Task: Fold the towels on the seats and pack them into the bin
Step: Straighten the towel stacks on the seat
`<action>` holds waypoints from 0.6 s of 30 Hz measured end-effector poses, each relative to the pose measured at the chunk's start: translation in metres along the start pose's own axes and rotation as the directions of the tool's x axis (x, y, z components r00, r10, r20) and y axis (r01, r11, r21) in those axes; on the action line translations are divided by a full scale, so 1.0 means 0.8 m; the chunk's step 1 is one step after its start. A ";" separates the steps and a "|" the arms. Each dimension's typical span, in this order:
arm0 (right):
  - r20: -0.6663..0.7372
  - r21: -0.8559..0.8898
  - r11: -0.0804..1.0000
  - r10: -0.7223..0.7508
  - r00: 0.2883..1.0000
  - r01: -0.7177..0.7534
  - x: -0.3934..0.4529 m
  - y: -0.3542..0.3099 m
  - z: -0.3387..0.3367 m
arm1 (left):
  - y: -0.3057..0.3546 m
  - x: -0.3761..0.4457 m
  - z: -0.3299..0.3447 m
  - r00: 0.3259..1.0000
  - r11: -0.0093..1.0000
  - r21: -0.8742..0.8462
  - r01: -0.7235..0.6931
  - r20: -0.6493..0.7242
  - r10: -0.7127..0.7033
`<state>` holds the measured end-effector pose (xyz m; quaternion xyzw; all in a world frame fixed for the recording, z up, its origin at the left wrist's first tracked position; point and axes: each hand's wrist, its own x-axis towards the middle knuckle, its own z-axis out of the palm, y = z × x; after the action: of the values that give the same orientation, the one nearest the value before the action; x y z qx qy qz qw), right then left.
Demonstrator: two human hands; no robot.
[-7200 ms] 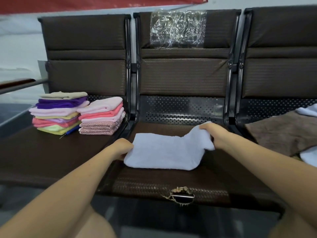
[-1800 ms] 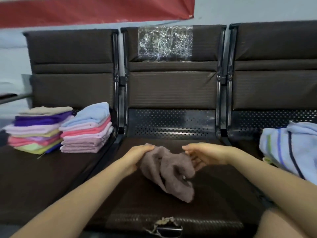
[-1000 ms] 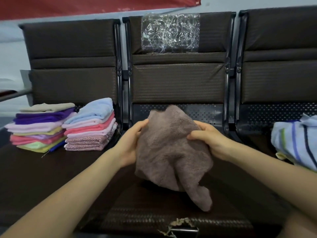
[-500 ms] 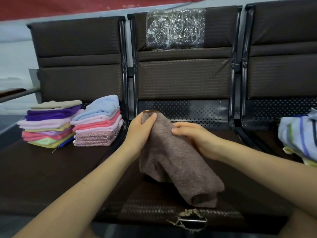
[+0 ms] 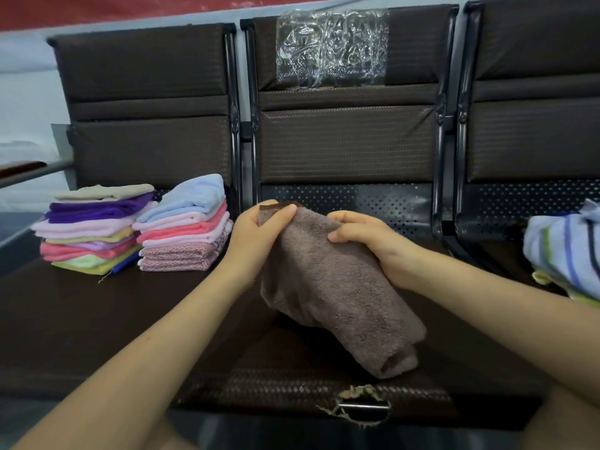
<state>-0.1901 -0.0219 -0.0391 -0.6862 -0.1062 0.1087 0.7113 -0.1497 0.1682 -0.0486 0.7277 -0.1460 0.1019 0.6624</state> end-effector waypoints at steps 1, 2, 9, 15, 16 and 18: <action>0.000 -0.124 0.992 0.002 1.000 -0.002 -0.002 -0.005 -0.005 | 0.000 0.002 -0.003 0.999 0.999 -0.034 0.032 0.010 -0.032; 0.017 -0.262 0.965 0.019 1.000 -0.014 -0.005 -0.010 -0.012 | 0.000 0.004 -0.006 0.998 0.996 -0.071 0.051 0.035 -0.049; 0.015 -0.341 0.933 0.132 0.991 -0.119 -0.031 -0.012 -0.073 | -0.005 0.015 -0.039 0.980 0.949 0.310 -0.060 0.201 -0.004; -0.244 0.173 0.985 0.028 0.969 0.015 -0.032 -0.027 -0.085 | -0.001 0.016 -0.061 0.929 0.901 0.410 0.142 0.258 -0.264; -0.279 0.176 0.984 0.012 0.960 0.039 -0.035 -0.031 -0.083 | 0.003 0.013 -0.064 0.923 0.894 0.419 0.160 0.257 -0.285; -0.343 0.135 0.986 -0.044 0.938 0.095 -0.038 -0.039 -0.078 | 0.010 0.009 -0.070 0.926 0.896 0.403 0.186 0.234 -0.297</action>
<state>-0.1999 -0.0912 -0.0099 -0.6354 0.0020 -0.0286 0.7717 -0.1431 0.2227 -0.0332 0.8598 -0.1267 -0.0636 0.4906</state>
